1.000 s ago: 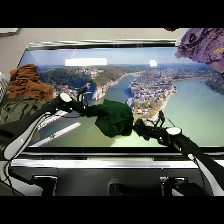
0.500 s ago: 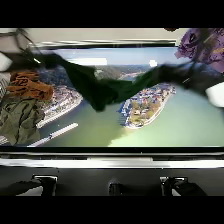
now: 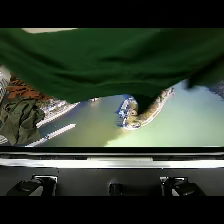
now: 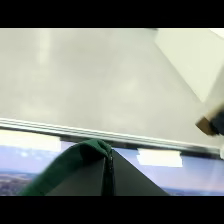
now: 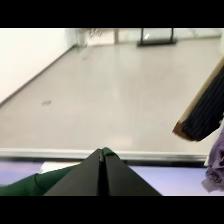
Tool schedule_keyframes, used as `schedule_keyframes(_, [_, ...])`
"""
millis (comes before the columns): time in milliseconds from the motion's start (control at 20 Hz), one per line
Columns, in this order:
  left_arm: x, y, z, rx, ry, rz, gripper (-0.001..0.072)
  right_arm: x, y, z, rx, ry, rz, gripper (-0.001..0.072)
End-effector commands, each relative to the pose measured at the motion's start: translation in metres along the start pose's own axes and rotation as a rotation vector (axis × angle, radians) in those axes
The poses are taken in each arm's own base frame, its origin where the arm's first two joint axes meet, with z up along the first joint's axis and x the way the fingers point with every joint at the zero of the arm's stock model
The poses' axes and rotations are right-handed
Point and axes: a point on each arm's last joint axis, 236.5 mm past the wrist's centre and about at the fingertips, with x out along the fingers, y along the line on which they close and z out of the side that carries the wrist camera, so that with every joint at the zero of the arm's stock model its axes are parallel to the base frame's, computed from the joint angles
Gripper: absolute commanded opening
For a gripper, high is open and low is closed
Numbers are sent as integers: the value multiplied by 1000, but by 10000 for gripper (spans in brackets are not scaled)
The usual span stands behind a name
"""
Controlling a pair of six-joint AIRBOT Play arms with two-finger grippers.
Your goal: Fold the clothes and pants, and hang the long-sleeved shirts on hangers.
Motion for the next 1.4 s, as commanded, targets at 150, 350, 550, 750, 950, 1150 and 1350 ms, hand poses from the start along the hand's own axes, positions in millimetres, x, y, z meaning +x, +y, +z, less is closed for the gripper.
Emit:
schedule_keyframes(150, [43,31,-70,-81,234,134,15,60,-15,-62,37,208,-77,33])
schedule_keyframes(350, [138,41,-204,-162,593,188,15,173,-17,-222,127,598,-127,34])
schedule_keyframes(550, [209,60,-348,-139,877,263,16,240,-1,-403,311,931,-146,36])
schedule_keyframes(750, [238,81,-450,-156,1032,333,17,245,53,-525,591,1195,-47,36])
schedule_keyframes(950, [247,79,-484,-194,1075,320,18,238,71,-570,689,1306,-22,109])
schedule_keyframes(1150, [239,74,-484,-211,1109,311,18,227,81,-537,673,1317,164,365])
schedule_keyframes(1350, [217,81,-476,-155,1182,305,18,182,-9,-471,458,1335,210,430])
